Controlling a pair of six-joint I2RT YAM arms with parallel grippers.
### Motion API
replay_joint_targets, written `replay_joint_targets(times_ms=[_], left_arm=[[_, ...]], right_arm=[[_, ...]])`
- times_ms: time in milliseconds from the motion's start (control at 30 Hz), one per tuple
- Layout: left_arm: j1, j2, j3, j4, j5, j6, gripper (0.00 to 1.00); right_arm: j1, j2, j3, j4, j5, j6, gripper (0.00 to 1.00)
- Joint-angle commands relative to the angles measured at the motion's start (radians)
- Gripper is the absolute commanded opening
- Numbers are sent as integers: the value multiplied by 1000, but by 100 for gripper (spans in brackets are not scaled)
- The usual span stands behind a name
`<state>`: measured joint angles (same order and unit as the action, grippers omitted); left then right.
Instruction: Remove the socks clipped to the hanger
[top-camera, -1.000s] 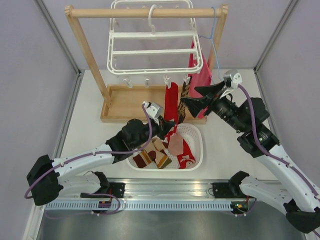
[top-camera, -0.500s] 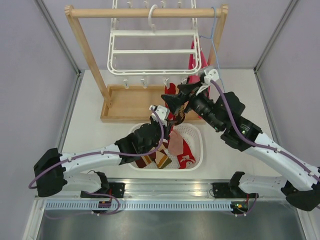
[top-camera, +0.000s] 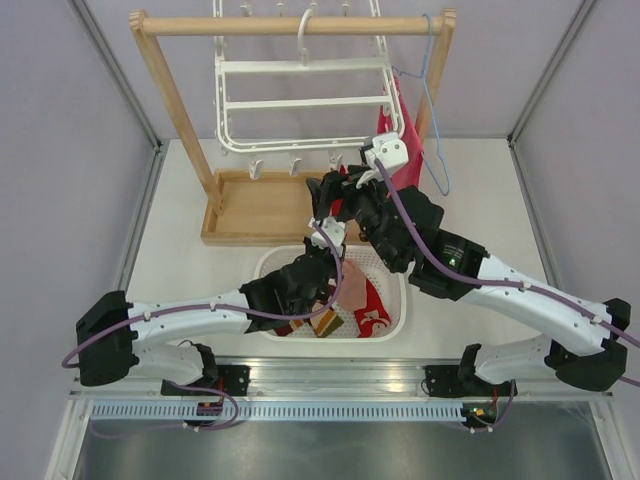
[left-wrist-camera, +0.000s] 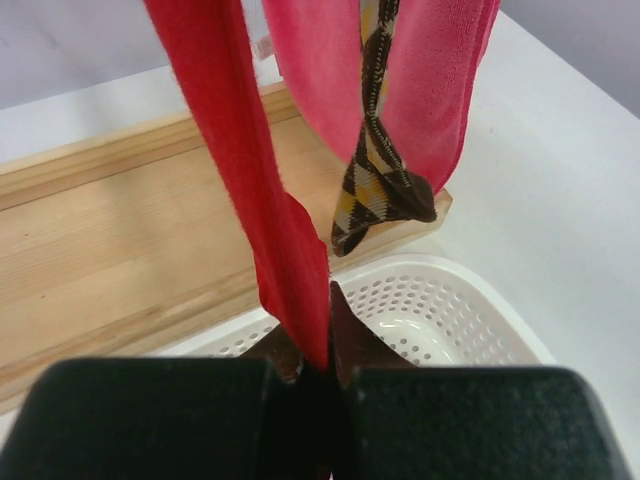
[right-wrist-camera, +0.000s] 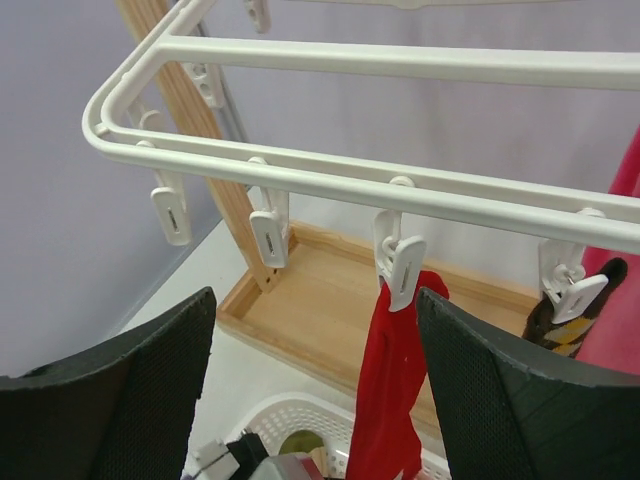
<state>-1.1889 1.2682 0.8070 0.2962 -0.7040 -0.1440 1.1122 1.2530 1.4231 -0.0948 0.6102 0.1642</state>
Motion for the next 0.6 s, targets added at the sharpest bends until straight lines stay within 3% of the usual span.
replay_joint_targets(times_ms=[0, 567], left_arm=[[-18, 13, 44, 6, -71, 53, 2], [-46, 13, 47, 26, -115, 83, 2]], right_arm=[[47, 43, 68, -8, 241, -55, 84], [97, 243, 230, -2, 603, -158, 84]])
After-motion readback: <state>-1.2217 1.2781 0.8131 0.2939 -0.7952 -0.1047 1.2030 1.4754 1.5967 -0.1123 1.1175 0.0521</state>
